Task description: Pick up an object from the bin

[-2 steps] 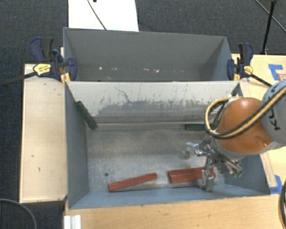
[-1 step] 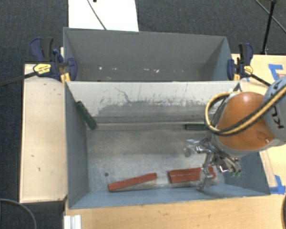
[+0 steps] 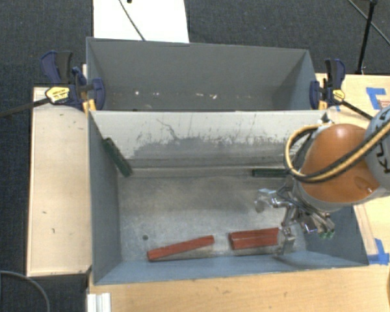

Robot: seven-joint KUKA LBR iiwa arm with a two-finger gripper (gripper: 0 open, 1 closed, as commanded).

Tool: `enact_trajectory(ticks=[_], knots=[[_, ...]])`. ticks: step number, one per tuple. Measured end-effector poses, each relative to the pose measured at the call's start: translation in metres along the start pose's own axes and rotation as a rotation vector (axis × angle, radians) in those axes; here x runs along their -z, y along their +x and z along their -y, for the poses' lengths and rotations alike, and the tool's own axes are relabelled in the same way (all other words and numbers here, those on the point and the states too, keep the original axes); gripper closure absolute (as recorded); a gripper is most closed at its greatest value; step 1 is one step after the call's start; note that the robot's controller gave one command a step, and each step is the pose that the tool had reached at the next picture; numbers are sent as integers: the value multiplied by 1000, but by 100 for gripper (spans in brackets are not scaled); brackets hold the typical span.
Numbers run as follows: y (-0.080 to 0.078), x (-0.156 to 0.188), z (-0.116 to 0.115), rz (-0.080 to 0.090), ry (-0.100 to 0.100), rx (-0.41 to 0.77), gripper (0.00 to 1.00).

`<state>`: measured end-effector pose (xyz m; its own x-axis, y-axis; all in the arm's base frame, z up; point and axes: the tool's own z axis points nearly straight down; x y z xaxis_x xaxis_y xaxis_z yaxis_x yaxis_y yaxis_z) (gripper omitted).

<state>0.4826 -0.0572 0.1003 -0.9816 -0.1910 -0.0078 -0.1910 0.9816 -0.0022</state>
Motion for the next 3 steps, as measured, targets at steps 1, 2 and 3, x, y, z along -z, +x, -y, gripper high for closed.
enact_trajectory(ticks=[1,2,3], knots=[[-4,-31,3,-8,-2,-243,0],[0,-29,-17,-1,-1,-274,0],[1,-30,-17,-5,-1,-271,100]])
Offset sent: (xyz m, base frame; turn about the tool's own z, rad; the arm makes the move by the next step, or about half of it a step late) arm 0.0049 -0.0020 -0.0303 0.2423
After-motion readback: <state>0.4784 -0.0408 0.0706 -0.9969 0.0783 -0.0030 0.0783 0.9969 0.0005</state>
